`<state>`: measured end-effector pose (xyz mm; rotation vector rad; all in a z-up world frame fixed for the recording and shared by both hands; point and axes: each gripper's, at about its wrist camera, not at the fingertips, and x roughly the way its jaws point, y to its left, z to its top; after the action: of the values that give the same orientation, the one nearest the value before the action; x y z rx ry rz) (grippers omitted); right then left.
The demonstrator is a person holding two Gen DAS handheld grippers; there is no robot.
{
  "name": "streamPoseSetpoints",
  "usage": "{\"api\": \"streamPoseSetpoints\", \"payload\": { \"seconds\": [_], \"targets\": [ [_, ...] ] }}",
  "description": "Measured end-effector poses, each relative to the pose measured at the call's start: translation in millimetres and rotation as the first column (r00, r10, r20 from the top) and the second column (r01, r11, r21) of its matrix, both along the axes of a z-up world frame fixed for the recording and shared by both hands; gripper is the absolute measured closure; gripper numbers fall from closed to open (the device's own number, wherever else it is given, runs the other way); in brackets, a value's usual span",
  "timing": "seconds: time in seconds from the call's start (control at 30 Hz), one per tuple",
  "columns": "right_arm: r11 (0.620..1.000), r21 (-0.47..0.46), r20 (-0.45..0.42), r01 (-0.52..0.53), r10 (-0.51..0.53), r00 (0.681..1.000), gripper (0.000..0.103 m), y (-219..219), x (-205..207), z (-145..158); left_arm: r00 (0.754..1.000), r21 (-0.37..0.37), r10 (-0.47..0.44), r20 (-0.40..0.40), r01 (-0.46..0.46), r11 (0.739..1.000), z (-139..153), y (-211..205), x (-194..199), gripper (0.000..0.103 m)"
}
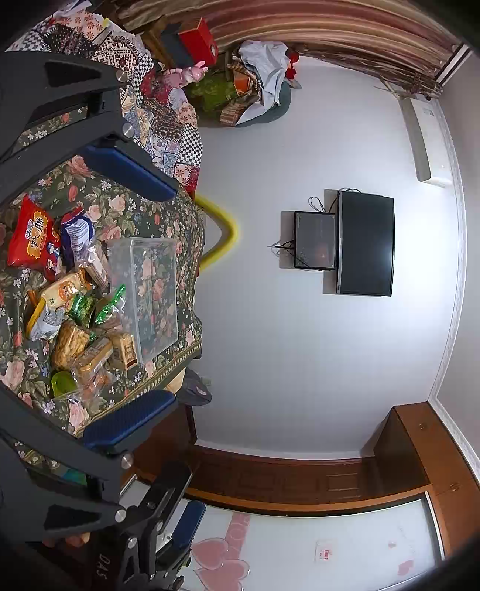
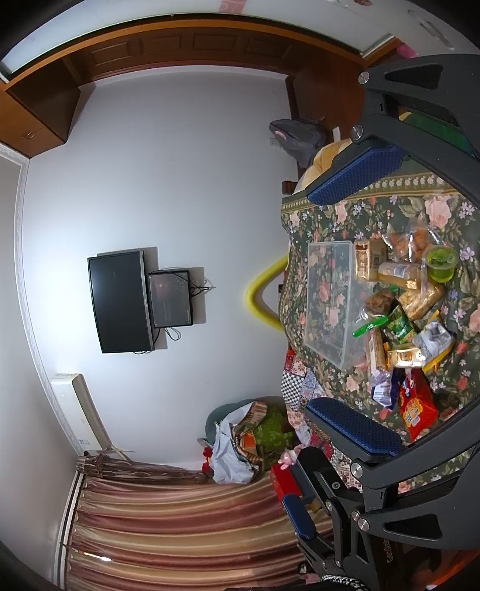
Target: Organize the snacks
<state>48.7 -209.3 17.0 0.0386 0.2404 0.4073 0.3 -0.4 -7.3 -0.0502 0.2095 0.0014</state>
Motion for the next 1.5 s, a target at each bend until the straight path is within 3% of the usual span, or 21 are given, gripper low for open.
{"api": "streamPoseSetpoints", "payload": {
  "seconds": [1.1,1.27,1.5],
  "targets": [
    [1.0,0.002,-0.025,0.003,-0.003,1.0,0.0,0.2,4.8,-8.9,1.0,-0.009,-0.014,-0.01,0.014,1.0,-2.7,2.8,2.2,0.0],
    [1.0,0.004,-0.057,0.002,-0.002,0.998,0.0,-1.7,11.4,-16.9,0.998,-0.017,-0.034,-0.05,0.033,0.999,-11.8,8.1,12.2,0.001],
    [1.0,-0.031,-0.121,0.003,-0.007,0.993,0.003,-4.0,25.1,-38.6,0.986,-0.011,-0.039,-0.161,0.038,0.999,-40.0,21.5,38.3,0.016]
  ]
}}
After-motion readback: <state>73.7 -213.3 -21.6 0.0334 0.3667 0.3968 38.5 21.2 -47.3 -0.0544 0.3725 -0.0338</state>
